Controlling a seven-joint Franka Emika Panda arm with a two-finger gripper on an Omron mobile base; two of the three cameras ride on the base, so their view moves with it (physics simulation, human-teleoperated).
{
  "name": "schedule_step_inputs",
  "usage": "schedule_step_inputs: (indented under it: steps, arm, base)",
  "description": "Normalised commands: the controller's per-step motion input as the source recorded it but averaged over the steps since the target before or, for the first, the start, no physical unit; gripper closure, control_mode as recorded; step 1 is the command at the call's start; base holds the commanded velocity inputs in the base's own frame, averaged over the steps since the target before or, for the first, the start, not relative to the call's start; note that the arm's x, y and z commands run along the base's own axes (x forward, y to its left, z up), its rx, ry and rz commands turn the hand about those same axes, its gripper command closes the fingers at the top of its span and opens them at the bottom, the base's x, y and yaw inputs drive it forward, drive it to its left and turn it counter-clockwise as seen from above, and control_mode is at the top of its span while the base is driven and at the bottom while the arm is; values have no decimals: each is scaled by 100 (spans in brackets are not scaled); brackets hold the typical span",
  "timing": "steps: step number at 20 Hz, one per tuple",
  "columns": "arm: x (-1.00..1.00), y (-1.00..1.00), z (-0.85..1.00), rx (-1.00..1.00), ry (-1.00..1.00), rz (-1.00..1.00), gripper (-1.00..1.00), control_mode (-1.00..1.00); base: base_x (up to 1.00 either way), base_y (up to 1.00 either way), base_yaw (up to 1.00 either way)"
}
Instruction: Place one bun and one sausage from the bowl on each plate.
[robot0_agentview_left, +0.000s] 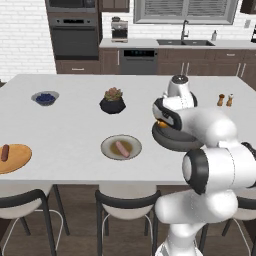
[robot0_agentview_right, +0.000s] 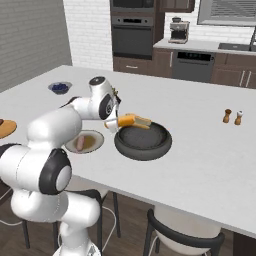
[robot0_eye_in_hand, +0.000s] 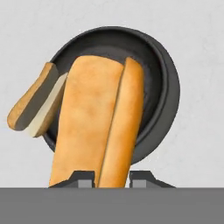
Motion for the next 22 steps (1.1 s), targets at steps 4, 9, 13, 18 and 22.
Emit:
schedule_step_inputs:
  steps: [4, 9, 13, 18, 22]
  arm:
    - [0, 100, 7, 6, 6, 9, 100, -100]
    - [2, 100, -1, 5, 12, 10, 100, -100]
    - [24, 100, -43, 7, 18, 3, 100, -100]
    - [32, 32, -62, 3, 12, 15, 100, -100]
    - [52, -21, -18, 0, 0, 32, 100, -100]
  base:
    - [0, 0, 0]
    - [0, 0, 0]
    - [0, 0, 0]
    - [0, 0, 0]
    - [0, 0, 0]
